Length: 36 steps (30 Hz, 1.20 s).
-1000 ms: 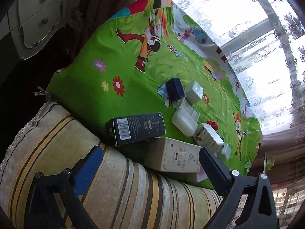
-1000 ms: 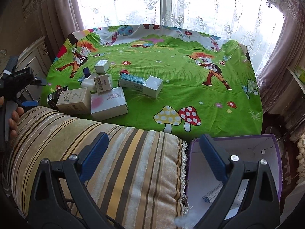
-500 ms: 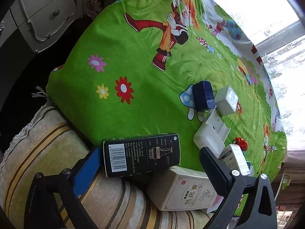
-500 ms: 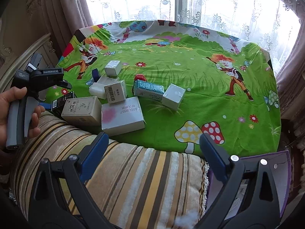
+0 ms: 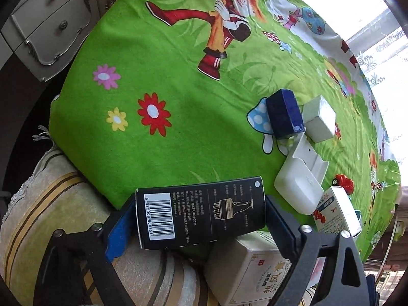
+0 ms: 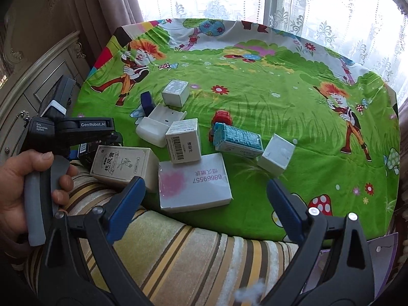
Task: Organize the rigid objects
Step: 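Grasp the white barcoded box upright with the right gripper while the left holds the black box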
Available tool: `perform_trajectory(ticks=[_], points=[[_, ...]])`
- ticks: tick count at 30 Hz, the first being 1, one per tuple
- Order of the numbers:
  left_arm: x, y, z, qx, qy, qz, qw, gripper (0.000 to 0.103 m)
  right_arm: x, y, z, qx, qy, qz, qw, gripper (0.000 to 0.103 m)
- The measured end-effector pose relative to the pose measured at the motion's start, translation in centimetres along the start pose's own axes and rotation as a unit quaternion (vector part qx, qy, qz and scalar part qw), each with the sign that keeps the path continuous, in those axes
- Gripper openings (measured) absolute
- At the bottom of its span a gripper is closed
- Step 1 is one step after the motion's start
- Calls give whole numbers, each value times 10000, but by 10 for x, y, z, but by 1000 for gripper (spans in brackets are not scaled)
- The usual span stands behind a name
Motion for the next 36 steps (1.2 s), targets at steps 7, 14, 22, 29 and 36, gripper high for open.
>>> perform_trajectory(ticks=[7,14,22,29,36], points=[[2,-8,4,-198,60,-429,9989,93,16,28,16,-57,-93,102,9999,97],[-2,-31,4,-298,165,-1125,9931,93,30,53,26,-183,-126,202,9995,92],[-5,-45,-5,-254,425,-1541,9868,93,33,76,33,-287,-261,421,9984,74],[-6,-50,-12,-247,608,-1780,9818,93,28,81,33,-279,-282,434,9983,46],[-9,-64,-23,-250,851,-2113,9734,93,28,59,25,-327,-105,65,9994,46]])
Point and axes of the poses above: each gripper's, at about its wrist camera, not at the fingertips, and y roughly the way its jaws point, z to its left, x to its top, the point moved 3 cm from there along y, roughly the way its jaws point, and after that the axes turned 13 degrees about y, right-handed, at the moved point
